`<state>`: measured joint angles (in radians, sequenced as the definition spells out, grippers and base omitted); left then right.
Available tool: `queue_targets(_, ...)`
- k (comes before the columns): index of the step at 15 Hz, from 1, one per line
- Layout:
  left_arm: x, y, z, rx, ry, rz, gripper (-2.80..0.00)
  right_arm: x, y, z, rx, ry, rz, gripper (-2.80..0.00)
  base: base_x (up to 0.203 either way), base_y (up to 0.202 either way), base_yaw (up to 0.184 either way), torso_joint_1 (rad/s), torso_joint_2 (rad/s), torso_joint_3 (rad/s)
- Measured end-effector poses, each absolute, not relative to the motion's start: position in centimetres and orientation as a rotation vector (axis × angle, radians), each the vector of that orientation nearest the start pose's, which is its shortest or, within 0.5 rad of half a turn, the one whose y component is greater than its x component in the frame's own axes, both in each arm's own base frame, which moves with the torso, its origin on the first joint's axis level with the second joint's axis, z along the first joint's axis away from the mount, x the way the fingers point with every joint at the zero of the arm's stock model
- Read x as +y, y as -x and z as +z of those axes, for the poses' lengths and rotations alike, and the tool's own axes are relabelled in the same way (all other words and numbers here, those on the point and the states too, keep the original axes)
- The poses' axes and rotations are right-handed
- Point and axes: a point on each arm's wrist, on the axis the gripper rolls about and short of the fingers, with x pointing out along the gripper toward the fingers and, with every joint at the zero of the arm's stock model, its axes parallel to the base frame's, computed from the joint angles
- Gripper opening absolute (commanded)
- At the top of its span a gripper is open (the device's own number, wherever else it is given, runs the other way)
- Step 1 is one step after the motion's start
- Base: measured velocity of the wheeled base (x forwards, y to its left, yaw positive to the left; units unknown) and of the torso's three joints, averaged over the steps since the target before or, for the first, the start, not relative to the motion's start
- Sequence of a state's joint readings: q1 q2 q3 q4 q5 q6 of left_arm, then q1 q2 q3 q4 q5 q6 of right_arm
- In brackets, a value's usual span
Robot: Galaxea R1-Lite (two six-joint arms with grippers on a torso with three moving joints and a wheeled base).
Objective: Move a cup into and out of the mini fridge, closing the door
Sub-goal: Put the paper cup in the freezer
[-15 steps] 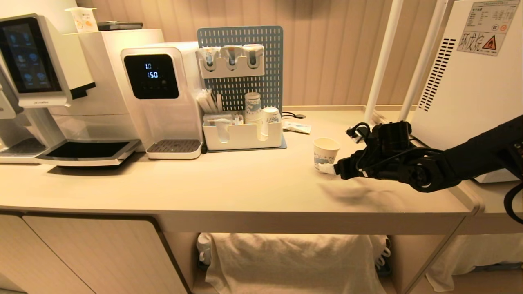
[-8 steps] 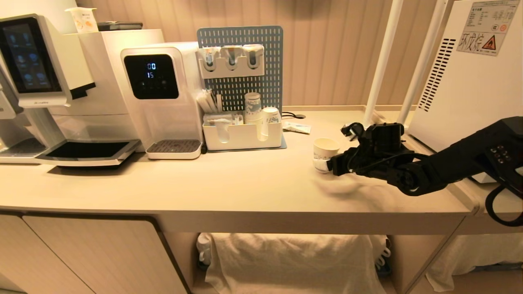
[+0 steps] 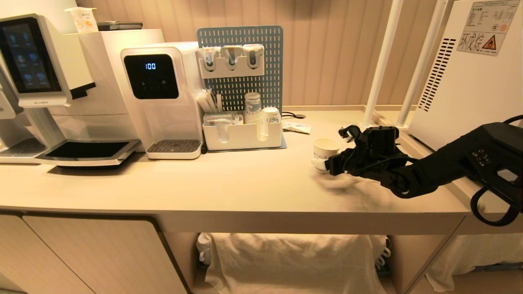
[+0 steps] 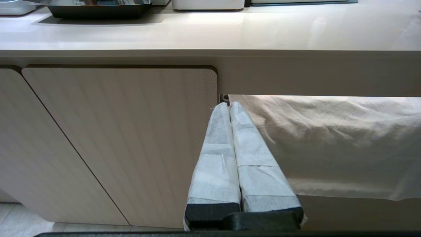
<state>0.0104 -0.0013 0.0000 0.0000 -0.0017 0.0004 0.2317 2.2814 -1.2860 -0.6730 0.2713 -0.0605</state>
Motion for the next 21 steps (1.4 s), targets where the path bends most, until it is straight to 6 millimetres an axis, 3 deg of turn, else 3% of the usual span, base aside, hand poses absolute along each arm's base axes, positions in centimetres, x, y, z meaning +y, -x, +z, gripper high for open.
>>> queue_targets(8,0.0,2.3,7.5,-0.001,0.000,0.009,-2.80,10.9,-43.5,8.5,0.336,0.057,0.507,-2.80,0.000,0.000,0.000,0.000,0.00,0.000)
queue_targets(13,0.0,2.3,7.5,-0.001,0.000,0.009,-2.80,10.6,-42.6,9.9,0.366,0.058,0.507,-2.80,0.000,0.000,0.000,0.000,0.00,0.000)
queue_targets(17,0.0,2.3,7.5,-0.001,-0.001,0.009,-2.80,8.9,-40.0,13.8,0.478,0.056,0.455,-2.80,0.000,0.000,0.000,0.000,0.00,0.000)
queue_targets(19,0.0,2.3,7.5,-0.001,0.000,0.009,-2.80,7.4,-37.5,16.7,0.551,0.087,0.381,-2.80,0.000,0.000,0.000,0.000,0.00,0.000)
queue_targets(21,0.0,2.3,7.5,-0.001,0.000,0.009,-2.80,5.9,-33.8,19.7,0.636,0.113,0.327,-2.80,0.000,0.000,0.000,0.000,0.00,0.000)
